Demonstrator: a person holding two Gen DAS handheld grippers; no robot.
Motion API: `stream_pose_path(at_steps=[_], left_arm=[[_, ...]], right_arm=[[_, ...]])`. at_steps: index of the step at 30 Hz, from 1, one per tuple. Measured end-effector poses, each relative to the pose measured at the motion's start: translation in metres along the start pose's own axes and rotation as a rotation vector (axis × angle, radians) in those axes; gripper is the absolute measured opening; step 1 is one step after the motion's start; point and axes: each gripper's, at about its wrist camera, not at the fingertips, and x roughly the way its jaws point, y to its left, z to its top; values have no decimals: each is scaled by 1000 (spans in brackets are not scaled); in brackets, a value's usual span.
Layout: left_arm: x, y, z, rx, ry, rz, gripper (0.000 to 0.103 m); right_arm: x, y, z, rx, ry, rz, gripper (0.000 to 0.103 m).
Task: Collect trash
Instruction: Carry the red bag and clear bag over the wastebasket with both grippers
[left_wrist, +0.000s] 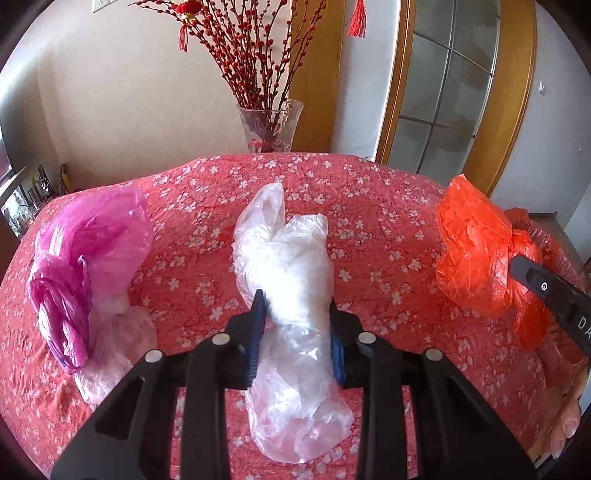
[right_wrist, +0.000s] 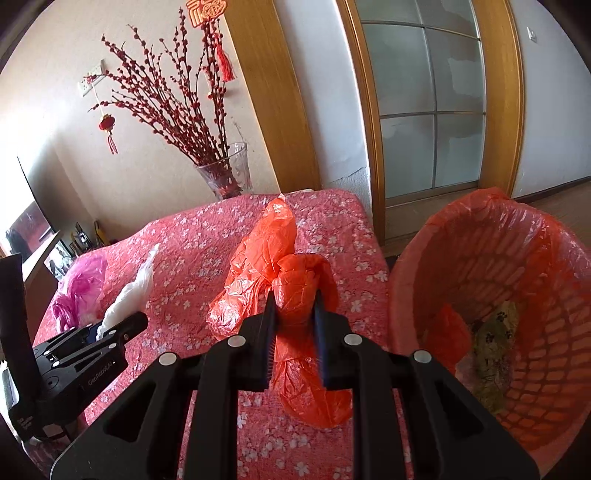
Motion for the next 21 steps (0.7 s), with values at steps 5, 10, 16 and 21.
stream_pose_path(at_steps=[5, 10, 16, 21], left_arm=[[-8, -9, 13, 16, -41, -32, 30], [-17, -23, 20, 42, -76, -63, 30], [-22, -47, 27, 82, -99, -102, 30], [-27, -70, 30, 122, -112, -136, 30]], right_arm=[[-11, -8, -1, 18, -18, -2, 19], [-26, -17, -3, 36, -46, -15, 19], [-44, -32, -1, 42, -88, -54, 19], [-56, -49, 1, 73, -113, -88, 19]])
